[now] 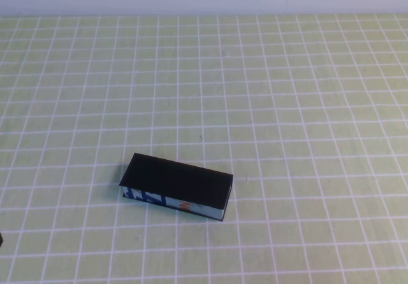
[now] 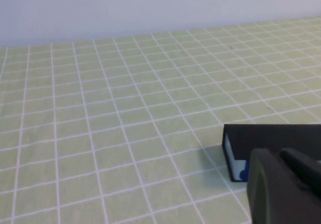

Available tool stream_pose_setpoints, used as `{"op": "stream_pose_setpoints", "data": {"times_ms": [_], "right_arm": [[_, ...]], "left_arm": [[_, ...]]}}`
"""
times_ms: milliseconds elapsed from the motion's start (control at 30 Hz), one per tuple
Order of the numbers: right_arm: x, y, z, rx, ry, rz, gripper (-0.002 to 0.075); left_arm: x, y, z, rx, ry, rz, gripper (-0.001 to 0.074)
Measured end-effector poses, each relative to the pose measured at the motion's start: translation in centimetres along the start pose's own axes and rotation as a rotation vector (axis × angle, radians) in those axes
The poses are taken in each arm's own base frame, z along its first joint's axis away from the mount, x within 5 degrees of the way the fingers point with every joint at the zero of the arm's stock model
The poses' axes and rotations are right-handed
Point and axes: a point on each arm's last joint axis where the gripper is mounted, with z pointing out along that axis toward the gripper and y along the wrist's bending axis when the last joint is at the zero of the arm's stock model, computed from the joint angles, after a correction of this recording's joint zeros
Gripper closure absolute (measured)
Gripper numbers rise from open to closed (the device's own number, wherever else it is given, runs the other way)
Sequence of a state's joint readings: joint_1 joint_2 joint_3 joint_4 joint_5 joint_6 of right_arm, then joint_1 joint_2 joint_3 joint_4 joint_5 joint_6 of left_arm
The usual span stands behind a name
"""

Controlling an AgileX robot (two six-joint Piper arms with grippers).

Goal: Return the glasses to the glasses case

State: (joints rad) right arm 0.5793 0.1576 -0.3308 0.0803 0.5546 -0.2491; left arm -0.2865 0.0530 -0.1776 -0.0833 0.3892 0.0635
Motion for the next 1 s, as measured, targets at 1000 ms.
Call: {"op": "stream_pose_setpoints", "data": {"times_ms": [1000], "right_arm": [[0.1,0.2,0.0,-0.017,0.014,0.020,0.0743]], "left_arm": [[5.9,1.1,1.3,-0.159,0.098,-0.101,0.0738]]}}
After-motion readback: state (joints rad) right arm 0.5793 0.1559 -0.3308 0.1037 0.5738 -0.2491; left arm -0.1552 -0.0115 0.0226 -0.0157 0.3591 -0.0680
